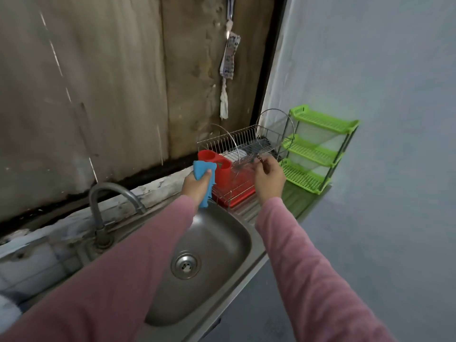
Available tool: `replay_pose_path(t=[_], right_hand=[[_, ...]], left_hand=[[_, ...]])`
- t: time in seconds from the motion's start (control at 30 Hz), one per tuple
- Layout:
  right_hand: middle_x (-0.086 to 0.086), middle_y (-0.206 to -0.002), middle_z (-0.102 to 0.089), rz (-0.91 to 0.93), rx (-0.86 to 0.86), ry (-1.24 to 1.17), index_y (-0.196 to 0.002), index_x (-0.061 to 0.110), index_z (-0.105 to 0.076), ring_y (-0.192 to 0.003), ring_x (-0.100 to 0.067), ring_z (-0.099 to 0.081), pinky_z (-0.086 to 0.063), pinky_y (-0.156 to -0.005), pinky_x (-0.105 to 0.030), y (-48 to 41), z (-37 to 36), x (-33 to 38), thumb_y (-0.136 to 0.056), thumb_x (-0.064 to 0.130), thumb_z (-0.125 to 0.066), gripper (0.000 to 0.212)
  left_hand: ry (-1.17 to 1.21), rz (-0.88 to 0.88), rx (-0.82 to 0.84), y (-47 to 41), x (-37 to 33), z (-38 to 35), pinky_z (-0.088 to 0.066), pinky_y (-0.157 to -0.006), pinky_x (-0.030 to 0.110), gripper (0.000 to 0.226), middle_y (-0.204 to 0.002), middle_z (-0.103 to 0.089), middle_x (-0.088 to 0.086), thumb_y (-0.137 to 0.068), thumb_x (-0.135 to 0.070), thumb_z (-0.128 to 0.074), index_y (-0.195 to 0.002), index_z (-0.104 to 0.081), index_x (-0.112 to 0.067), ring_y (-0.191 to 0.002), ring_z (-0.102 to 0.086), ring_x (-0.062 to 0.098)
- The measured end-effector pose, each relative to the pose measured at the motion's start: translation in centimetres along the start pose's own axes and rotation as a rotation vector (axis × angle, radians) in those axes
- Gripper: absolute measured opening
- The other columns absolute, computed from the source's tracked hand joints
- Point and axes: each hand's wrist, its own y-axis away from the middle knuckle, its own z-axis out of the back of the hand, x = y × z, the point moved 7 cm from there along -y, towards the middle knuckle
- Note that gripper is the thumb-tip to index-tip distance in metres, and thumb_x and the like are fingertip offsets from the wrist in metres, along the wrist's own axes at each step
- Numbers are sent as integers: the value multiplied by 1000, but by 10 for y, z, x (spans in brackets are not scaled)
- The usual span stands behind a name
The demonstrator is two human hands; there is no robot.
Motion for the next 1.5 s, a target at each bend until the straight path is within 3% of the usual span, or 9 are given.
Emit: replay_pose_path(t=[0.13,0.33,0.43,0.57,0.73,1.07,1.27,1.4,1.5], right_hand=[[12,-85,-68,-13,22,-12,-80,35,-62,-90,-18,-70,-58,-88,-38,-30,-16,-12,-97,7,-59,33],[-1,-91,-72,-89,129,91,-81,29,-64,-91,-21,-70,-58,-87,-45,-48,-50,-35,-98,11,-58,25],[1,-92,-72,-132,214,147,-94,20,-69,-94,-19,-68,-56,-93,-41,-51,-67,-43,-99,10,-56,17],[-11,-116,-70,-186,255,216,-116,10,-69,-108,-26,-65,-51,-101,-39,-53,-79,-51,-99,4,-52,25],[-15,-136,-58,-270,263,243,-144,10,-47,-124,-31,-56,-44,-108,-42,-43,-85,-64,-103,12,-45,41],[-11,-111,-59,-392,246,183,-122,3,-54,-97,-21,-51,-32,-76,-21,50,-104,-92,-102,13,-47,24],[-13,-91,-63,-318,438,241,-95,-2,-64,-86,-25,-55,-40,-76,-31,145,-147,-79,-98,12,-51,19],[-1,-70,-54,-246,566,240,-68,15,-51,-76,-22,-51,-33,-65,-25,224,-186,-55,-96,5,-54,30],[-14,-82,-63,-241,707,274,-76,8,-60,-83,-28,-58,-44,-74,-35,291,-216,-43,-97,8,-55,22]], left_hand=[[-25,-5,-47,-25,-7,-10,-40,-58,25,28,-85,-56,-4,-102,-38,-48,-121,-52,-19,-74,-55,11],[-69,10,-68,-47,-3,-7,-47,-72,31,40,-101,-60,3,-101,-40,-48,-133,-51,-15,-84,-59,16],[-77,3,-78,-53,-1,-5,-48,-82,35,40,-107,-61,5,-101,-38,-49,-133,-52,-14,-94,-59,20],[-77,1,-80,-57,5,-3,-49,-84,36,38,-100,-61,3,-101,-36,-50,-130,-54,-13,-89,-59,18],[-122,-27,-86,-55,9,3,-42,-80,32,37,-105,-59,4,-101,-35,-50,-129,-54,-12,-89,-56,16],[-154,-12,-11,0,60,50,-46,-69,29,23,-93,-66,6,-98,-41,-53,-97,-62,-20,-80,-60,18],[-186,21,-34,60,97,124,-45,-67,23,24,-91,-66,2,-97,-41,-57,-98,-63,-18,-80,-61,16],[-196,39,-122,107,120,201,-48,-73,28,30,-96,-67,5,-96,-44,-56,-105,-64,-17,-86,-62,18],[-198,43,-197,145,134,266,-45,-62,18,28,-84,-64,4,-96,-43,-55,-94,-63,-17,-70,-58,12]])
